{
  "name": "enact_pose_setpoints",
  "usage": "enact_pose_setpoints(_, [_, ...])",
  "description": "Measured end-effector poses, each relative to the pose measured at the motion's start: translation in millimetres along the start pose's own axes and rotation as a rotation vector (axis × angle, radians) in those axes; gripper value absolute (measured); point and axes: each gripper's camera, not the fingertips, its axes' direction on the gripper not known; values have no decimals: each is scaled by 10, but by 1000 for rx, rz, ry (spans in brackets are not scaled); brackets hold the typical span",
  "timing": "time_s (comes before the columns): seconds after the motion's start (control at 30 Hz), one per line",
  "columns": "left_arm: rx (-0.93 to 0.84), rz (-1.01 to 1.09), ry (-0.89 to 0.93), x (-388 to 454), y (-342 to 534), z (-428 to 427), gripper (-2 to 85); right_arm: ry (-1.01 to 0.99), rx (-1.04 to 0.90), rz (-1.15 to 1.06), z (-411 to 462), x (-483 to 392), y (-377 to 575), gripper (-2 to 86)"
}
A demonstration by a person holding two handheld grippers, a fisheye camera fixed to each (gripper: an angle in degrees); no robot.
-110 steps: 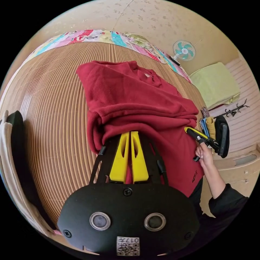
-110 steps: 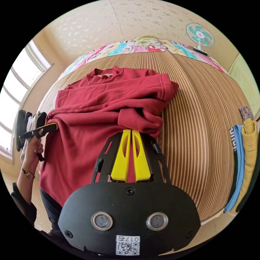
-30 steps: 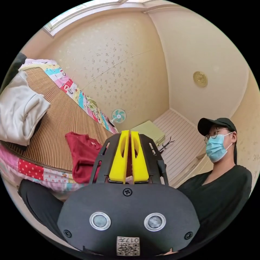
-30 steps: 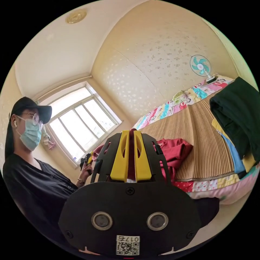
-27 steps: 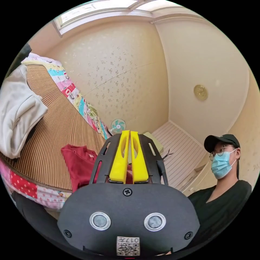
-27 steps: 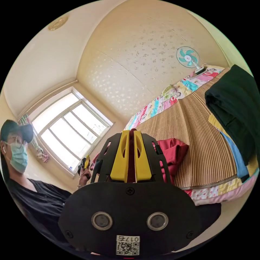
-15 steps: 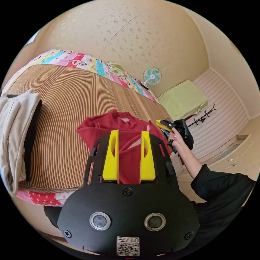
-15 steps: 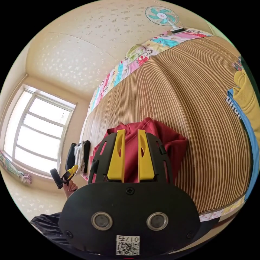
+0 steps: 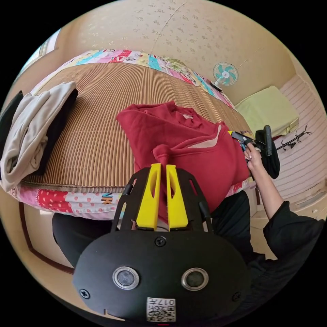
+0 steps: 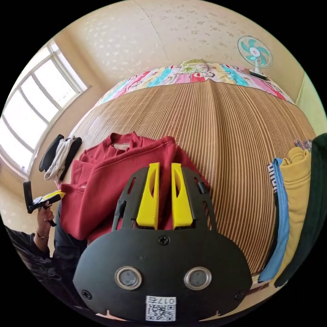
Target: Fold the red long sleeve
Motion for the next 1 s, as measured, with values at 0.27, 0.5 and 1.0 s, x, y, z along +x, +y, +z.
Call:
enact_pose_setpoints(0.27, [313,215,62,210,-93,-1319,19,-8,460,63,-1194,-460,713,31])
enact_pose_setpoints(0.5, [297,78,48,-597,-1438,-1056,32,-77,335,166,-777,-97,18,25])
enact_pose_setpoints(1.0, [27,-148,89,-1343,-369,172,39,173,46,-47,380,-640,1138,5])
